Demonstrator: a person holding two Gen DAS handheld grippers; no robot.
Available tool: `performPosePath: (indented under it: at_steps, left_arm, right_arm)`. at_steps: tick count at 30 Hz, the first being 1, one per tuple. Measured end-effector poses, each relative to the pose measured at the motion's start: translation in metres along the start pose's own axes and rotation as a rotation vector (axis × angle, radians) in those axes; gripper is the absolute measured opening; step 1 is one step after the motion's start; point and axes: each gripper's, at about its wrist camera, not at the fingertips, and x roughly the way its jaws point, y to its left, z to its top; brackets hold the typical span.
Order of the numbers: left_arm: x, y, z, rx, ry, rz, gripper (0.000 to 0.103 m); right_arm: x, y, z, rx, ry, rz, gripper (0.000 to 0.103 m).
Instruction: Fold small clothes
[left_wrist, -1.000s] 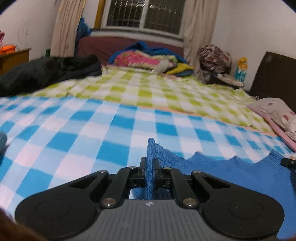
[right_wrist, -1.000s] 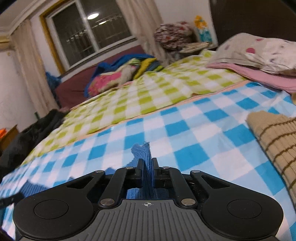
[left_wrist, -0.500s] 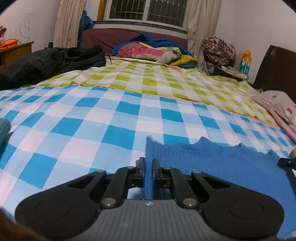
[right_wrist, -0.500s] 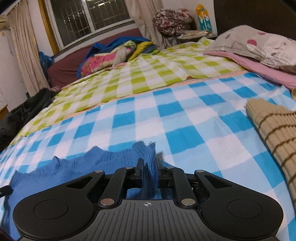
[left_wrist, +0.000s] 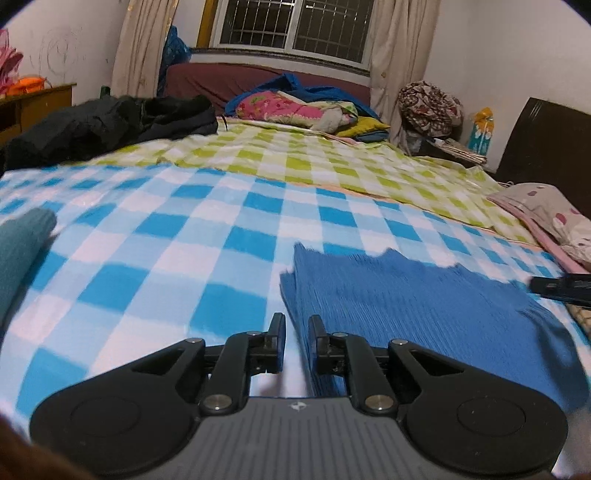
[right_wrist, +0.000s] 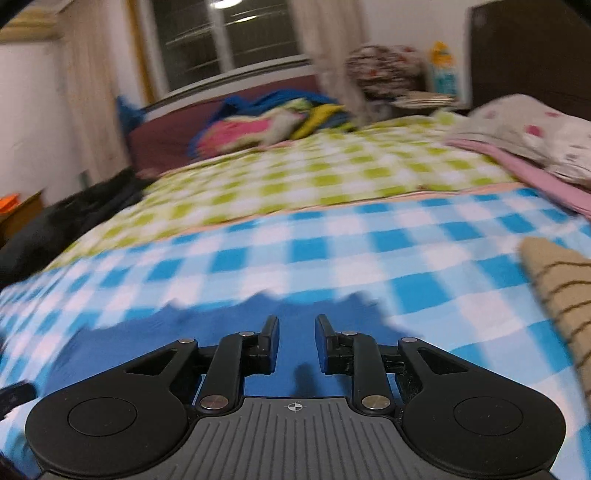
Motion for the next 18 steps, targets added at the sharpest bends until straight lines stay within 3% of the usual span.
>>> performPosePath:
  at_steps: [3, 7, 13, 18]
  left_arm:
    - [-0.010, 0.005, -0.012, -0.037, 0.028, -0.032, 0.022]
    - [-0.020, 0.013, -0.024, -0.080, 0.050, -0.062, 0.024]
    - [-0.023, 0.025, -0.029, -0.119, 0.072, -0.098, 0.026]
    - [-0.026, 0.027, -0.032, -0.125, 0.086, -0.117, 0.029]
  right_arm:
    - [0.005, 0.030, -0.012, -0.076, 0.040, 0.070, 0.022]
    - [0.026, 0.054, -0.026, -0.149, 0.147, 0.057, 0.028]
    - [0.015, 0.074, -0.016, -0.172, 0.127, 0.024, 0.030]
    - [0.011, 0.102, -0.018, -0.207, 0.140, 0.066, 0.030]
